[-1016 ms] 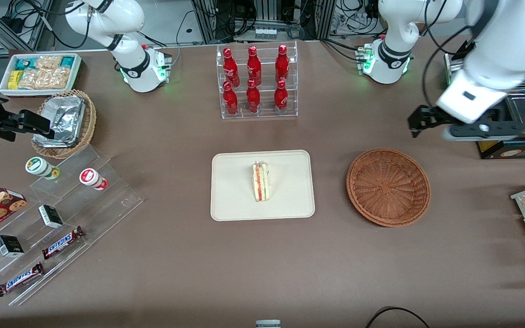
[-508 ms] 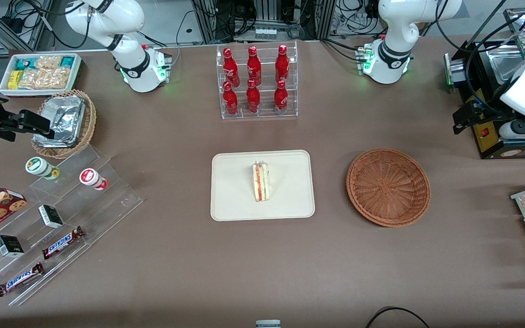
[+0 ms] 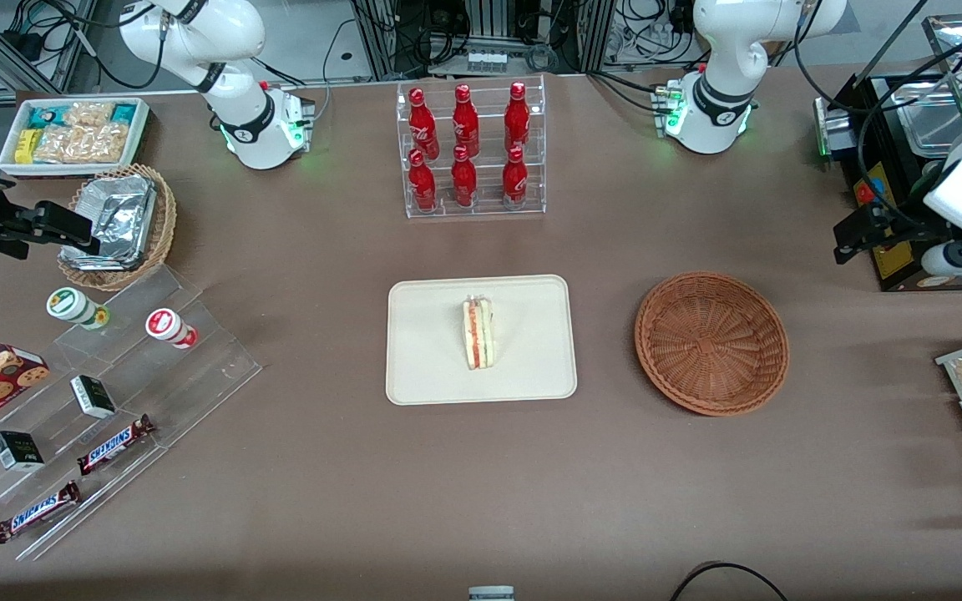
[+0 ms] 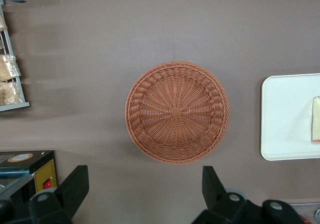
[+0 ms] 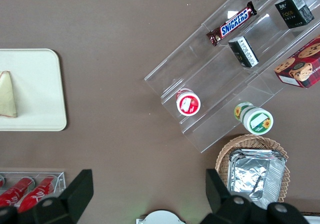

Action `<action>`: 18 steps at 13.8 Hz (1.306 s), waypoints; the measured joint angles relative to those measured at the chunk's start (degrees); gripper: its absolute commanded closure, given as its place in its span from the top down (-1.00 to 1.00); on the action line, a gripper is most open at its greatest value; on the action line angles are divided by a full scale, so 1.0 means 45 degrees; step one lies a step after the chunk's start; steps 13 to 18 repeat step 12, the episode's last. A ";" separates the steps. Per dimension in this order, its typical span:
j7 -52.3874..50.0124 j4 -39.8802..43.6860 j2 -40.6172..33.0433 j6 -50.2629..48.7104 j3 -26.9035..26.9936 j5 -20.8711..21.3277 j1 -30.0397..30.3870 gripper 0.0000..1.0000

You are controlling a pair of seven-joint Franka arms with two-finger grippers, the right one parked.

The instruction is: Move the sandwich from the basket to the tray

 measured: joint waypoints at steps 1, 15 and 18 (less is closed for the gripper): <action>0.0000 0.0051 0.0089 0.0000 0.0001 0.0001 0.0000 1.00; 0.0000 0.0446 0.0427 -0.0151 0.0135 0.0014 0.0013 1.00; 0.0000 0.0446 0.0427 -0.0151 0.0135 0.0014 0.0013 1.00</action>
